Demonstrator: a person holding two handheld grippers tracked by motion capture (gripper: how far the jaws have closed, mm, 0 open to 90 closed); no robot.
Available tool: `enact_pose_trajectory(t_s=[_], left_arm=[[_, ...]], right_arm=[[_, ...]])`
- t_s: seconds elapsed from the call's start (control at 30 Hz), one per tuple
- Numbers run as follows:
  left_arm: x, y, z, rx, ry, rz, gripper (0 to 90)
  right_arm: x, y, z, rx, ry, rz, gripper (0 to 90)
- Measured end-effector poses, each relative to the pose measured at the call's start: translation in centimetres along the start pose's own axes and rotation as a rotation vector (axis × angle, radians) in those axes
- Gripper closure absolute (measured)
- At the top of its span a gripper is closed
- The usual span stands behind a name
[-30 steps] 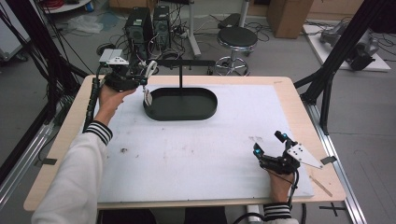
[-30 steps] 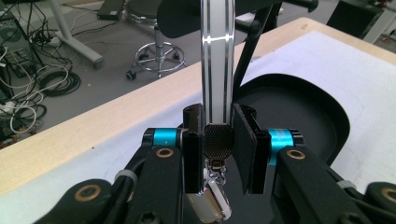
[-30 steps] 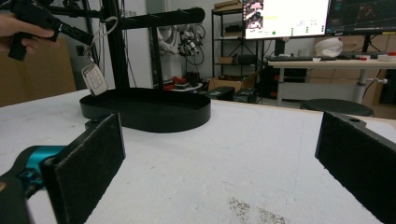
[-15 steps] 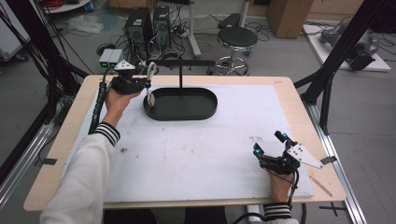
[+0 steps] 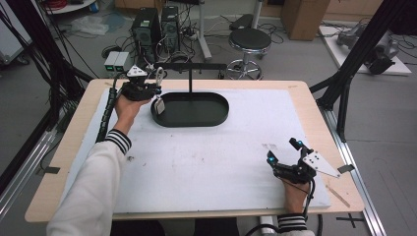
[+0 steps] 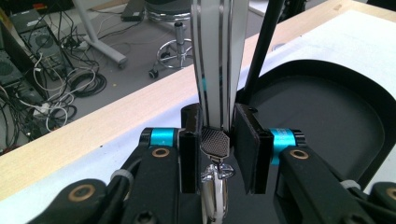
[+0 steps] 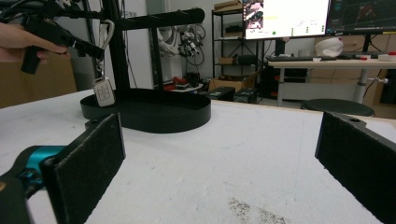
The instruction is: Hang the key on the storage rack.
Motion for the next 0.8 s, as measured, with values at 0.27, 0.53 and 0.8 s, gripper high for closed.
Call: enact_pose_trajectory(t_s=[0.27,0.53,0.8], left_arm=[[-0.2,0.6,-0.7,0.076,-0.052,-0.090,45.3],[-0.6,0.7,-3.3,0.083,-0.132,-0.095,1.7],[0.9,-0.6,-8.5,0.151,-0.245,-0.030,1.7]], right_arm=[[0.0,0.0,0.0,0.000,-0.004,-0.005,0.4],[0.0,0.0,0.0,-0.001,-0.003,-0.004,0.4],[0.0,0.0,0.0,-0.001,-0.002,-0.006,0.4]])
Point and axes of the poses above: each handheld gripper's, and its own axes: z roughly forward along the jaws, x roughly out of its underside, y roughly to its left, the point moved 9 cm from there along z, roughly forward along the jaws, and after that the axes turned 7 degrees about -z, right-handed, at the moved point
